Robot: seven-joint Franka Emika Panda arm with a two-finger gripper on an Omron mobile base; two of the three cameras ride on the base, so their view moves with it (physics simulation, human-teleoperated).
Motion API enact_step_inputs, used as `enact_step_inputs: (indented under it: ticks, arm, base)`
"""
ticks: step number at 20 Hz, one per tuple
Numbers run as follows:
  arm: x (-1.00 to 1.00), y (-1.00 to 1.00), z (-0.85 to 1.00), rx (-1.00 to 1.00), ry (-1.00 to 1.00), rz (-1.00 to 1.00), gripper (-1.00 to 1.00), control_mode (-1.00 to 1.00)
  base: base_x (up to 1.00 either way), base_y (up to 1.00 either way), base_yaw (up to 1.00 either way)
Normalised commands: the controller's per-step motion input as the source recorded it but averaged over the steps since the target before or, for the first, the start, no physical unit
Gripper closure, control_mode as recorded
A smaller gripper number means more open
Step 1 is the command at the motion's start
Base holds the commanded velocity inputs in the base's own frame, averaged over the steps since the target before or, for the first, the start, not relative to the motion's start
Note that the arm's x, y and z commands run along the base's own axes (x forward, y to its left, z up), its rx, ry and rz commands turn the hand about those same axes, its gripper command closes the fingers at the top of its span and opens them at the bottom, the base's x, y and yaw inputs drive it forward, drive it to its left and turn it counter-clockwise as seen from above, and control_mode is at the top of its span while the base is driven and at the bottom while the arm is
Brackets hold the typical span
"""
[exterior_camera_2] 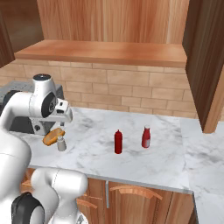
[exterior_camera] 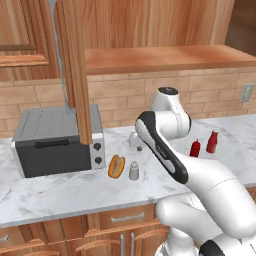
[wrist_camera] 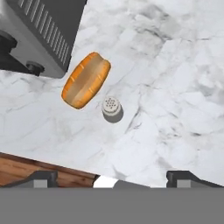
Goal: There are various items on the counter. Only move the condiments/shakers into the cabinet.
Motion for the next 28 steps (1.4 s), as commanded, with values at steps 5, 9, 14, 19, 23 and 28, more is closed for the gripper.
enact_step_inputs:
  ticks: [5, 9, 14, 19, 23, 28]
  arm:
    - [0.00, 0.54, -0.44, 0.04, 0.00, 0.07, -1.00, -1.00]
    - [0.12, 0.09, -0.15, 0.04, 0.03, 0.01, -1.00, -1.00]
    - [0.36, 0.00, -0.34, -0.06, 0.13, 0.00, -1.00, -1.00]
    - [0.34, 0.00, -0.40, -0.04, 0.15, 0.00, -1.00, -1.00]
    - [0.35, 0.00, -0.37, -0.06, 0.12, 0.00, -1.00, -1.00]
    - [0.26, 0.00, -0.29, -0.02, 0.03, 0.00, -1.00, -1.00]
  base:
    - [0.00, 0.00, 0.00]
    - [0.00, 0.00, 0.00]
    - [0.00, 0.00, 0.00]
    - [0.00, 0.00, 0.00]
    - [0.00, 0.00, 0.00]
    - [0.00, 0.00, 0.00]
